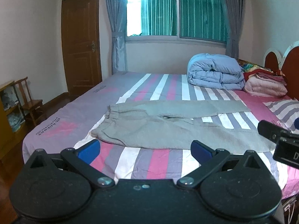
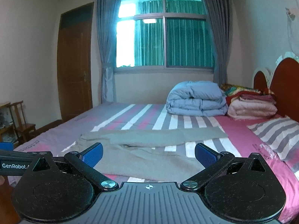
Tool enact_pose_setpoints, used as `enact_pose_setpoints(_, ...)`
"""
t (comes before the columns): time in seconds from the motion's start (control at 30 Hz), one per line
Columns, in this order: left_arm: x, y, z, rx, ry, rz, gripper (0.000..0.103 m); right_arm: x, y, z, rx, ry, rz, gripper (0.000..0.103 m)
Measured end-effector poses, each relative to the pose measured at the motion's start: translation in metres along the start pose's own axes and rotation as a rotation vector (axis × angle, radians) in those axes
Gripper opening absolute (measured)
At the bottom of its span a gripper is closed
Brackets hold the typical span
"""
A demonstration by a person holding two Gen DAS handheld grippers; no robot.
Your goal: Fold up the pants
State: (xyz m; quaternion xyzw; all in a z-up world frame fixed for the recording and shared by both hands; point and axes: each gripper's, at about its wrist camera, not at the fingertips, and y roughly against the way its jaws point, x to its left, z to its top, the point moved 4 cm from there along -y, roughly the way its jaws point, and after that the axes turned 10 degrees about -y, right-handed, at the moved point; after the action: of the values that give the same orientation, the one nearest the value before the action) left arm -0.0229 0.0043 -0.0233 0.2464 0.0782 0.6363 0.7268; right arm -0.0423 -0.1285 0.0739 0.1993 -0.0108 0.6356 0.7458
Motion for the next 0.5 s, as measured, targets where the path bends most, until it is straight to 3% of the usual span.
enact_pose_setpoints(0.5, 0.0009, -0.0004, -0.0001, -0.002, -0.001, -0.003, 0.097, 0.0001, 0.0037, 0.0019, -0.017, 0.029, -0.004, 0.103)
